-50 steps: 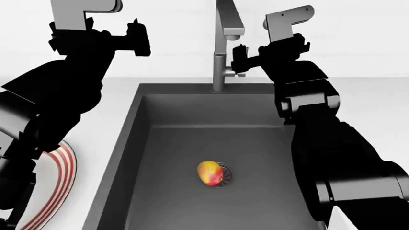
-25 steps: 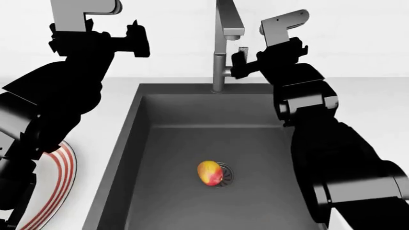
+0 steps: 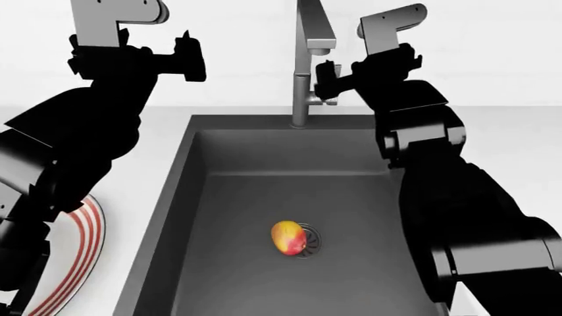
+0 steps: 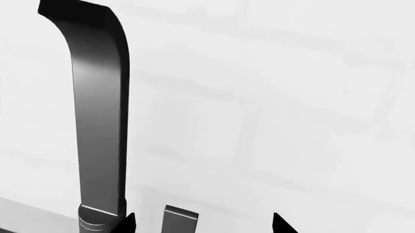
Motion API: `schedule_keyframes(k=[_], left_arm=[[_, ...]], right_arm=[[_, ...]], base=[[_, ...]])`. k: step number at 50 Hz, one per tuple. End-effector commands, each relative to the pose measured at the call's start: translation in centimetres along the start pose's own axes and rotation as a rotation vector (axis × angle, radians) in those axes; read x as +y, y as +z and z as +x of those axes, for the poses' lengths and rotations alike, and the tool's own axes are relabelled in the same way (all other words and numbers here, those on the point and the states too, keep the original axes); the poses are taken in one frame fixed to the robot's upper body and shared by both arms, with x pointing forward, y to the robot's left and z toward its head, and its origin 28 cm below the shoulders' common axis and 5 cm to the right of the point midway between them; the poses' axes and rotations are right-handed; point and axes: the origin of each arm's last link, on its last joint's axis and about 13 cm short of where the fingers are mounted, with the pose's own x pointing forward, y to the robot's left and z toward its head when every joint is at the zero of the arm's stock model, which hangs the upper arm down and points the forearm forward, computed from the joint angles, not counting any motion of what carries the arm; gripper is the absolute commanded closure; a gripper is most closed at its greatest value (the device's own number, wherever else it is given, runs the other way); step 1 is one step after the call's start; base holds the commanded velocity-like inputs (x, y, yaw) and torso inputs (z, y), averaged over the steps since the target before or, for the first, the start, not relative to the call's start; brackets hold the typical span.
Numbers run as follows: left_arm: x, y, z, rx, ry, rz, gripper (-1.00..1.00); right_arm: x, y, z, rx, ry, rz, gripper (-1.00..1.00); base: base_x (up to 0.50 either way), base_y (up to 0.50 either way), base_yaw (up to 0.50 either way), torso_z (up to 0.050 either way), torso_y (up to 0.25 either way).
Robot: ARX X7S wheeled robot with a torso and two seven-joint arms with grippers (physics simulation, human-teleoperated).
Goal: Pick the mango from the counter and place it in the sink. Then turn on the sink faucet.
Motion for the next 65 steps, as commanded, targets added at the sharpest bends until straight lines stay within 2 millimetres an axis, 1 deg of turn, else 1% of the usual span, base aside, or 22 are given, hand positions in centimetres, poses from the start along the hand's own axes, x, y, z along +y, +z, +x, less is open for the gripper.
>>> schedule_keyframes(k=[1,5,11,15,21,35,48,56,57,65], left_arm=[[0.0,-0.2,0.0,0.000,-0.001,0.000,-1.00],[0.0,-0.3,0.0,0.004,-0.003,0.002,-1.00],[0.1,-0.3,0.0,0.007,-0.002,0.003,-1.00],[0.1,-0.3,-0.1,0.006,-0.007,0.012,-1.00],[0.0,-0.1,-0.3,0.002,-0.015,0.007,-1.00],[0.4,-0.4,-0.3,0.002,-0.008,0.001,-1.00],[0.4,-0.4,-0.3,0.001,-0.015,0.008,-1.00],[0.5,-0.3,-0.3,0.002,-0.016,-0.001,-1.00],[0.6,-0.2,-0.2,0.008,-0.003,-0.024,-1.00],[0.6,-0.5,-0.3,0.008,-0.008,-0.006,-1.00]], right_arm=[[0.2,0.5,0.1,-0.015,-0.001,0.021,-1.00],[0.2,0.7,0.1,-0.023,-0.008,0.027,-1.00],[0.1,0.4,0.0,-0.016,-0.020,0.040,-1.00],[0.1,0.7,0.1,-0.023,-0.019,0.039,-1.00],[0.1,1.2,0.1,-0.040,-0.010,0.030,-1.00],[-0.1,2.4,0.1,-0.081,-0.005,-0.009,-1.00],[0.0,1.4,0.1,-0.049,-0.005,0.010,-1.00],[-0.1,1.4,0.1,-0.048,-0.012,0.017,-1.00],[-0.1,1.5,0.1,-0.051,-0.013,0.017,-1.00],[-0.2,1.4,0.1,-0.051,-0.014,0.020,-1.00]], base=[[0.00,0.00,0.00,0.000,0.000],[0.00,0.00,0.00,0.000,0.000],[0.00,0.00,0.00,0.000,0.000],[0.00,0.00,0.00,0.000,0.000],[0.00,0.00,0.00,0.000,-0.225],[0.00,0.00,0.00,0.000,0.000],[0.00,0.00,0.00,0.000,0.000],[0.00,0.00,0.00,0.000,-0.174],[0.00,0.00,0.00,0.000,0.000],[0.00,0.00,0.00,0.000,0.000]])
